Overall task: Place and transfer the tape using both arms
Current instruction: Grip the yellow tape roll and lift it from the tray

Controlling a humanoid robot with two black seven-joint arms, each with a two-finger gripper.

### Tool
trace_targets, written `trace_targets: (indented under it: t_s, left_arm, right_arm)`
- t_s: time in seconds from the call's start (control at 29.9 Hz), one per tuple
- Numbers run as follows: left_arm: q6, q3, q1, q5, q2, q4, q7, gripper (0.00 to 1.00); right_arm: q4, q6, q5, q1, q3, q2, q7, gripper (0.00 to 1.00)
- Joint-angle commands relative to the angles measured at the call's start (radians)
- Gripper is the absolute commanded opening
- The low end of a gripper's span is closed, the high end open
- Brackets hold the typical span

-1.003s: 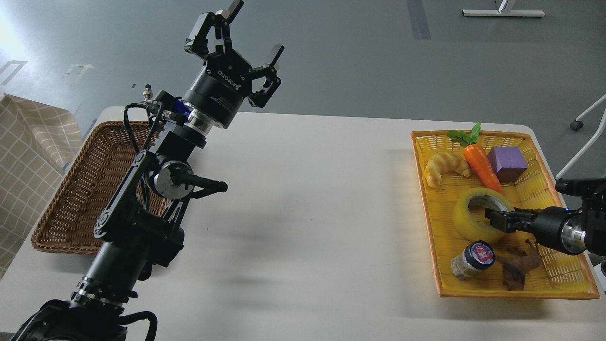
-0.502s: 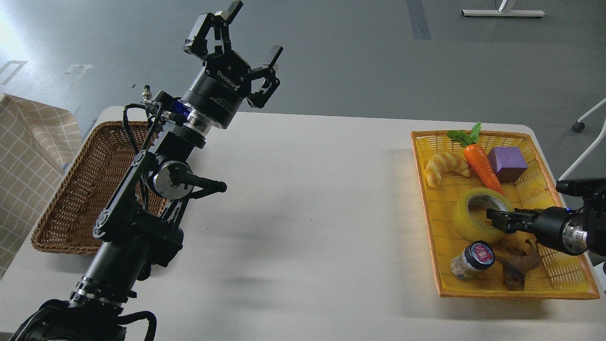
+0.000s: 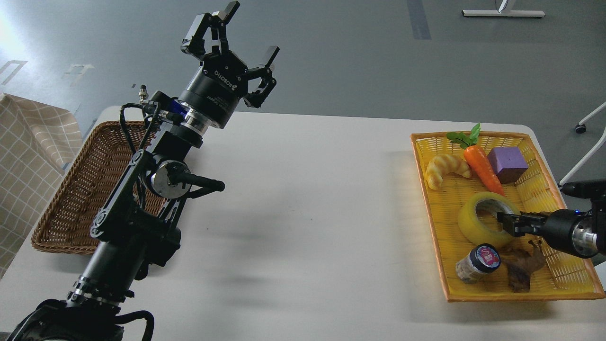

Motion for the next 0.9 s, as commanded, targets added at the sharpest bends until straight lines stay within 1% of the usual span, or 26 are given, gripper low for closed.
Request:
trace_targets:
  t_s: [0.0, 0.27, 0.33, 0.6, 0.7, 0.77, 0.87]
  left_arm:
    - [0.005, 0.001, 0.002, 0.0, -0.002, 0.0, 0.0, 0.98]
    - [0.005, 0.001, 0.002, -0.002, 0.0, 0.003, 0.0, 0.98]
    - [0.005, 0.001, 0.002, -0.002, 0.0, 0.005, 0.0, 0.98]
    - [0.005, 0.001, 0.003, -0.002, 0.0, 0.005, 0.0, 0.98]
    - [0.005, 0.001, 0.003, -0.002, 0.0, 0.006, 0.0, 0.98]
    - [0.005, 0.001, 0.003, -0.002, 0.0, 0.006, 0.0, 0.98]
    - [0.005, 0.001, 0.003, -0.002, -0.002, 0.006, 0.0, 0.98]
  right_arm:
    - [0.009, 0.0, 0.0, -0.001, 0.0, -0.008, -0.001, 0.28]
    - [0.019, 0.0, -0.001, -0.001, 0.001, -0.008, 0.0, 0.23]
    - [0.019, 0.0, -0.001, -0.003, 0.001, -0.008, -0.001, 0.2]
    - [0.034, 0.0, 0.005, -0.003, 0.007, -0.016, -0.001, 0.2]
    - [0.081, 0.0, 0.013, -0.003, 0.012, -0.046, -0.001, 0.2]
    - [0.144, 0.0, 0.022, -0.001, 0.019, -0.08, -0.001, 0.2]
    - [0.175, 0.0, 0.069, 0.012, 0.035, -0.112, -0.001, 0.2]
